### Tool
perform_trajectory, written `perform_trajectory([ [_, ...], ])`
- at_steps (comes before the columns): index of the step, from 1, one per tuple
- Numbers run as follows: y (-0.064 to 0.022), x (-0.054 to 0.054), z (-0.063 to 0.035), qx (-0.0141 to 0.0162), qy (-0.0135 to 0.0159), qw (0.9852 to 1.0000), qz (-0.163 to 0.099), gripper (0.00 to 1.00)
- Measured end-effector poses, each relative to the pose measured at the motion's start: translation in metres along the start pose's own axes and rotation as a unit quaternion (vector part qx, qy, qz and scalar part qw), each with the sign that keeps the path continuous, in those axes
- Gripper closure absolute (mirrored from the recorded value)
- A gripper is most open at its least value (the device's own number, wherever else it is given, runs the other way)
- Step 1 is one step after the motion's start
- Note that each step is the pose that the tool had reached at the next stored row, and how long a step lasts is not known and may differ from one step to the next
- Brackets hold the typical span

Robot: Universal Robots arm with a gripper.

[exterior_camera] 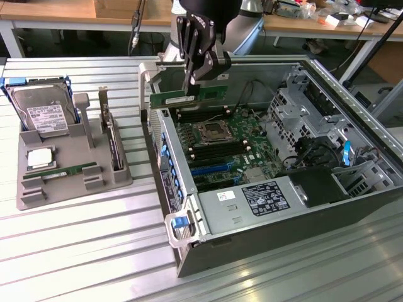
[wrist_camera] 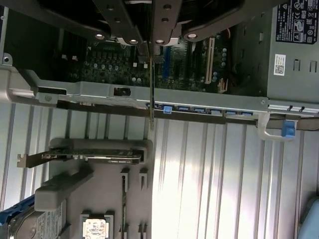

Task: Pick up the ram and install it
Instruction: 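Pick up the ram and move it above insertion slot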

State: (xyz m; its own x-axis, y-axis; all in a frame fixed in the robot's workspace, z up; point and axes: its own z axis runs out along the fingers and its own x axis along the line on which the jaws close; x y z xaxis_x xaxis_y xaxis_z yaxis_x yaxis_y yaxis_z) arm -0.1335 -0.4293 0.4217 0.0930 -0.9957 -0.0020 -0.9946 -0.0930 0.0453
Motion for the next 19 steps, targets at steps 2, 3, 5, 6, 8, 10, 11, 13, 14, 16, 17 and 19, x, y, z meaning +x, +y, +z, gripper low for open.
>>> perform_trajectory([
  [2, -0.0035, 0.000, -0.0001, 0.0000, 0.0001, 1.0000, 0.000, 0.88],
  [3, -0.0046, 0.000, -0.0002, 0.0000, 0.0001, 1.0000, 0.000, 0.88],
  [5, -0.0077, 0.001, -0.0004, 0.0000, 0.0002, 1.0000, 0.000, 0.88],
  [6, -0.0098, 0.001, -0.0005, 0.0000, 0.0003, 1.0000, 0.000, 0.88],
  [8, -0.0118, 0.001, -0.0005, 0.0000, 0.0004, 1.0000, 0.000, 0.88],
  [10, -0.0147, 0.001, -0.0006, 0.0000, 0.0004, 1.0000, 0.000, 0.88],
  [11, -0.0163, 0.002, -0.0007, 0.0000, 0.0005, 1.0000, 0.000, 0.88],
  [13, -0.0199, 0.002, -0.0009, 0.0000, 0.0005, 1.0000, 0.000, 0.88],
  [14, -0.0215, 0.002, -0.0010, 0.0000, 0.0006, 1.0000, 0.000, 0.88],
  [16, -0.0247, 0.002, -0.0011, 0.0000, 0.0006, 1.0000, 0.000, 0.88],
  [17, -0.0274, 0.003, -0.0012, -0.0001, 0.0006, 1.0000, 0.000, 0.88],
  [19, -0.0318, 0.003, -0.0014, -0.0001, 0.0007, 1.0000, 0.000, 0.88],
])
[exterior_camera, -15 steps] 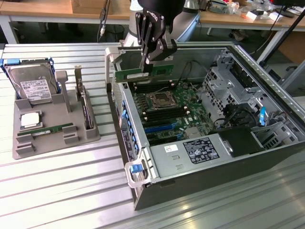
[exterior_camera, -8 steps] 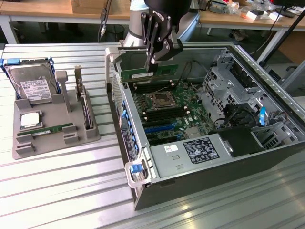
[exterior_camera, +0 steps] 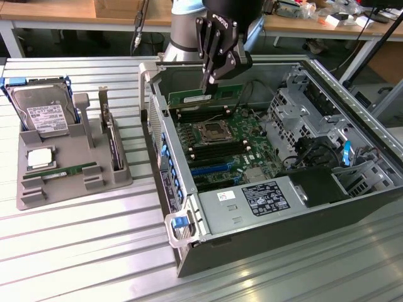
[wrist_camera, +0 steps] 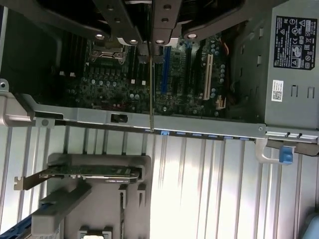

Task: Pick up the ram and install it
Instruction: 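Pick up the ram and move it above insertion slot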

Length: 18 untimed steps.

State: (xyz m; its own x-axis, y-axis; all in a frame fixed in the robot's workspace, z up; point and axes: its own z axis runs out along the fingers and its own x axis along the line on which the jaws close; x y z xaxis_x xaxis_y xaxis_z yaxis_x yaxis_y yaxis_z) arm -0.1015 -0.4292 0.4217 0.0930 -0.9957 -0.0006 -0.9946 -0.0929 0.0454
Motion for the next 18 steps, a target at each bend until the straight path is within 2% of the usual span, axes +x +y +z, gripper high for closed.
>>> perform_trajectory([
  [1, -0.0042, 0.000, -0.0002, 0.0000, 0.0002, 1.0000, 0.000, 0.88],
  [4, -0.0078, 0.001, -0.0004, 0.0000, 0.0002, 1.0000, 0.000, 0.88],
  [18, -0.0399, 0.003, -0.0018, -0.0001, 0.0012, 1.0000, 0.000, 0.88],
])
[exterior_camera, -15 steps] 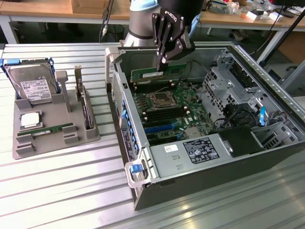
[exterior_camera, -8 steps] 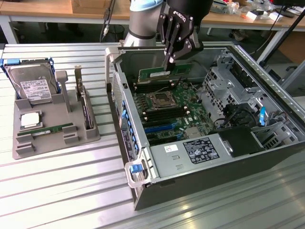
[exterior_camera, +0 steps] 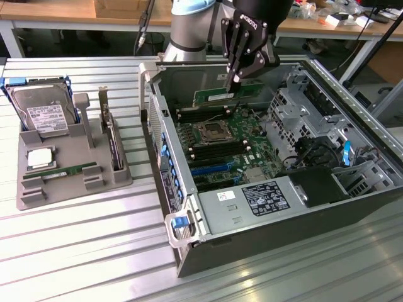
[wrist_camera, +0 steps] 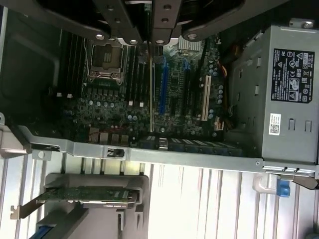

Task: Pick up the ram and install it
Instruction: 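Pick up the ram and move it above insertion slot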

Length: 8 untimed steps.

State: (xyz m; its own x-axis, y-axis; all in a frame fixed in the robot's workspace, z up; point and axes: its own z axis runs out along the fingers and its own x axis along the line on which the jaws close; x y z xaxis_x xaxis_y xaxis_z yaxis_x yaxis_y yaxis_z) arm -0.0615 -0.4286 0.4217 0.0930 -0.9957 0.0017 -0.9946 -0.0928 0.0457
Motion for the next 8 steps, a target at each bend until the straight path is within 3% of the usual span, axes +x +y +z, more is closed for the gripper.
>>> perform_trajectory([
  [8, -0.0183, 0.001, -0.0008, -0.0001, 0.0013, 1.0000, 0.000, 0.88],
])
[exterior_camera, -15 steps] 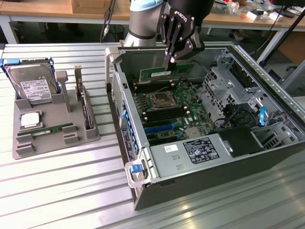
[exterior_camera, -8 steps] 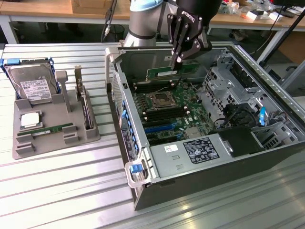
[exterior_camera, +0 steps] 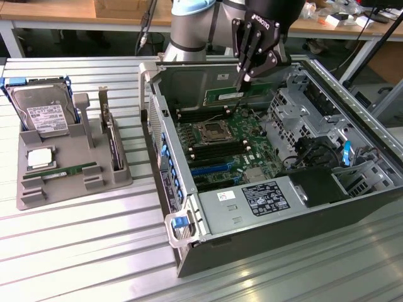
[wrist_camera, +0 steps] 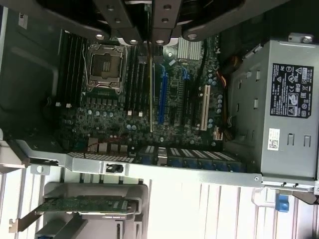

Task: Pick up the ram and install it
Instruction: 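Pick up the ram and move it above insertion slot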

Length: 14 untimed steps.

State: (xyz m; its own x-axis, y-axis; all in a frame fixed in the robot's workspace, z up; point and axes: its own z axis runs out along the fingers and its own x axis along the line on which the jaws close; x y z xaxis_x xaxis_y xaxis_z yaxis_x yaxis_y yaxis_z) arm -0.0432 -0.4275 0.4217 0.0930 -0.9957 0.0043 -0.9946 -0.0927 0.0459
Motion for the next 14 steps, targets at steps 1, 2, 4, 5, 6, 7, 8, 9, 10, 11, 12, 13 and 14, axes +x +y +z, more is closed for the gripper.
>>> perform_trajectory([
  [1, -0.0021, 0.000, -0.0001, 0.0000, 0.0001, 1.0000, 0.000, 0.88],
  [2, -0.0032, 0.000, -0.0002, -0.0001, 0.0001, 1.0000, 0.000, 0.88],
  [4, -0.0052, 0.000, -0.0002, 0.0000, 0.0002, 1.0000, 0.000, 0.88],
  [5, -0.0072, 0.001, -0.0003, 0.0000, 0.0002, 1.0000, 0.000, 0.88],
  [6, -0.0086, 0.001, -0.0004, 0.0000, 0.0002, 1.0000, 0.000, 0.88],
  [7, -0.0101, 0.001, -0.0005, 0.0000, 0.0002, 1.0000, 0.000, 0.88],
  [8, -0.0115, 0.001, -0.0005, 0.0000, 0.0002, 1.0000, 0.000, 0.88],
  [9, -0.0129, 0.001, -0.0006, 0.0000, 0.0002, 1.0000, 0.000, 0.88],
  [10, -0.0148, 0.001, -0.0007, 0.0000, 0.0002, 1.0000, 0.000, 0.88],
  [11, -0.0156, 0.001, -0.0007, 0.0000, 0.0002, 1.0000, 0.000, 0.88],
  [12, -0.0164, 0.002, -0.0008, 0.0000, 0.0002, 1.0000, 0.000, 0.88],
  [13, -0.0180, 0.002, -0.0008, 0.0000, 0.0002, 1.0000, 0.000, 0.88],
  [14, -0.0198, 0.002, -0.0009, 0.0000, 0.0002, 1.0000, 0.000, 0.88],
])
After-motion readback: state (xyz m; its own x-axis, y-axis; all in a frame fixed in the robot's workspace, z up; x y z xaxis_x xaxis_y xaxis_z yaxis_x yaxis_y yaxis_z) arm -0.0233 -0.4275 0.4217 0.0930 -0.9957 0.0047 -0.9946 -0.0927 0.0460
